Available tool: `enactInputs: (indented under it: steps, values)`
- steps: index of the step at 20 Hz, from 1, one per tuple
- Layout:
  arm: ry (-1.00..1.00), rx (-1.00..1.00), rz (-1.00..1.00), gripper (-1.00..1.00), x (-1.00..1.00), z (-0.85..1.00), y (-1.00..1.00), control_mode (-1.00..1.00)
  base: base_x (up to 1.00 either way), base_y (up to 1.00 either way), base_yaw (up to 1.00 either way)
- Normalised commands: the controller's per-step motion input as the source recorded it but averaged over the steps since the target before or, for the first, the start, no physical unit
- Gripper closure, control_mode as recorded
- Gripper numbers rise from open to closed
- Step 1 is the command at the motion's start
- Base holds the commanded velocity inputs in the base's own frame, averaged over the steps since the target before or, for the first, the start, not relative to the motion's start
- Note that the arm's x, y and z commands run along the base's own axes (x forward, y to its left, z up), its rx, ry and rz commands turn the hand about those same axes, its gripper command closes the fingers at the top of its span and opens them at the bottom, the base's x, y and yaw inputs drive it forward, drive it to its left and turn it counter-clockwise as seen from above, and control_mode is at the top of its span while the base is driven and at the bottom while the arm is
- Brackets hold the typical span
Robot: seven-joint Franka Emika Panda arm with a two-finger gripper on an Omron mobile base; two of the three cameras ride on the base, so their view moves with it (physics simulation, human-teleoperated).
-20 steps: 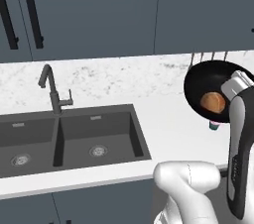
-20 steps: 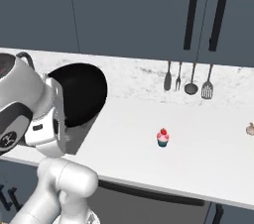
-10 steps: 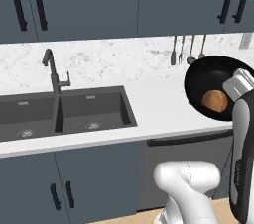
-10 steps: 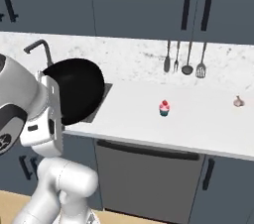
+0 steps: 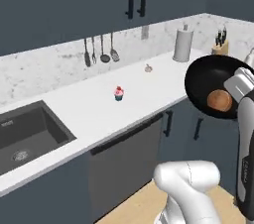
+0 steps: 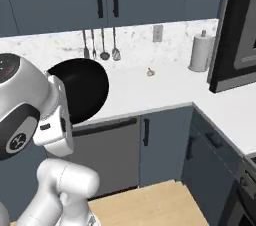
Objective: Pick the onion from the sink and place it in the bowl. Then pick the bowl and place it in the microwave. Then close the microwave door and press the start button.
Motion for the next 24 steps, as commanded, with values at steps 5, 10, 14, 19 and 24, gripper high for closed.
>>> enactInputs:
  steps: [5, 10, 14, 19, 24]
  values:
    - [0.0, 0.0, 0.0, 1.0, 0.0, 0.0, 0.0, 1.0, 0.0, 0.0, -1.0]
    - [0.0, 0.0, 0.0, 1.0, 0.0, 0.0, 0.0, 1.0, 0.0, -0.03, -0.97]
    - [0.0, 0.0, 0.0, 1.0, 0.0, 0.0, 0.0, 1.0, 0.0, -0.35, -0.79]
    - [0.0, 0.0, 0.0, 1.0, 0.0, 0.0, 0.0, 1.0, 0.27, -0.85, -0.3]
    - [0.0, 0.0, 0.0, 1.0, 0.0, 0.0, 0.0, 1.0, 0.48, -0.74, -0.02]
